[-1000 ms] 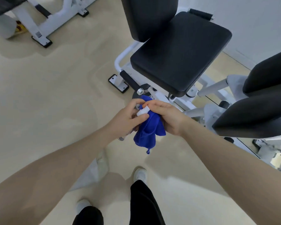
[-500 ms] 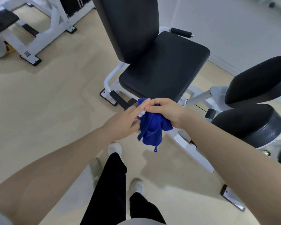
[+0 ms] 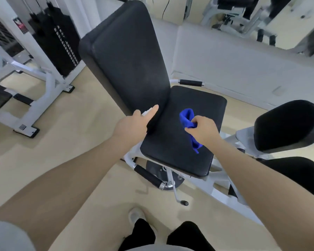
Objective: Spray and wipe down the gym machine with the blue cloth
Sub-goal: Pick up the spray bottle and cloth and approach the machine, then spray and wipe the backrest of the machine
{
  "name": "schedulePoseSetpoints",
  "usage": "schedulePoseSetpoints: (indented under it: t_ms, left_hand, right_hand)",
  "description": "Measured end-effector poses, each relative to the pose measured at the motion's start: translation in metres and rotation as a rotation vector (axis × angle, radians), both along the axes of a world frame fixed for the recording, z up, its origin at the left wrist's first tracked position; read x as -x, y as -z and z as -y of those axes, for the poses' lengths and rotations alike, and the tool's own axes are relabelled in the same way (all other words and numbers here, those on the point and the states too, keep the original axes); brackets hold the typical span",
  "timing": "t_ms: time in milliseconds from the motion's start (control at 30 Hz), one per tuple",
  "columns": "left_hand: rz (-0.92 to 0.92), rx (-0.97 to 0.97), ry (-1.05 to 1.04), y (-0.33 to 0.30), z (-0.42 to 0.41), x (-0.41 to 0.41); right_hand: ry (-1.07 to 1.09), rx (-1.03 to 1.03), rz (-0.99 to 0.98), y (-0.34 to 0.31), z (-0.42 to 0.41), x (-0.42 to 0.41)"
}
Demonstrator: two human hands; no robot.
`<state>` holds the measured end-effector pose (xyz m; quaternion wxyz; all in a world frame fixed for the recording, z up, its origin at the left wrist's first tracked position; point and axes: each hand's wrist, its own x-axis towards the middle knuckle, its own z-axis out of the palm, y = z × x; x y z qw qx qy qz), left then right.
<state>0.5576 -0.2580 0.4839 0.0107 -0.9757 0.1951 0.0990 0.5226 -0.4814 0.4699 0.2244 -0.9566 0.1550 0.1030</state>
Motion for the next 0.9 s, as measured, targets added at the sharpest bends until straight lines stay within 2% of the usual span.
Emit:
schedulePoseSetpoints:
  t_ms: [100, 133, 200, 267, 300, 367, 433, 600, 800, 900]
  left_hand:
    - [0.002, 0.018, -0.020, -0.012, 0.004, -0.030]
    - [0.013, 0.022, -0.033, -0.013, 0.008, -0.046]
    - [0.060, 0.002, -0.043, -0.017, 0.014, -0.063]
    - [0.110, -0.023, -0.048, -0.023, 0.023, -0.083]
    - [0.138, -0.037, -0.043, -0.028, 0.028, -0.092]
    - [0.185, -0.058, -0.030, -0.039, 0.036, -0.106]
    - [0.210, -0.055, -0.051, -0.049, 0.048, -0.128]
    - [0.233, -0.060, -0.122, -0.058, 0.076, -0.180]
    - [0.241, -0.151, -0.190, -0.051, 0.098, -0.225]
    - [0.243, -0.197, -0.181, -0.044, 0.095, -0.224]
  right_hand:
    - [0.006, 0.014, 0.274, -0.007, -0.002, -0.021]
    - [0.034, -0.061, 0.341, -0.009, -0.004, -0.036]
    - [0.230, -0.433, 0.370, -0.020, -0.013, -0.057]
    - [0.540, -0.929, 0.253, -0.031, -0.019, -0.090]
    - [0.657, -1.106, 0.185, -0.036, -0.019, -0.106]
    - [0.762, -1.312, 0.130, -0.037, -0.016, -0.129]
    - [0.769, -1.346, 0.101, -0.036, -0.011, -0.153]
    - [0.715, -1.265, 0.017, -0.025, 0.020, -0.191]
    - [0.695, -1.125, -0.063, 0.004, 0.063, -0.207]
    - [0.724, -1.132, -0.080, 0.016, 0.074, -0.206]
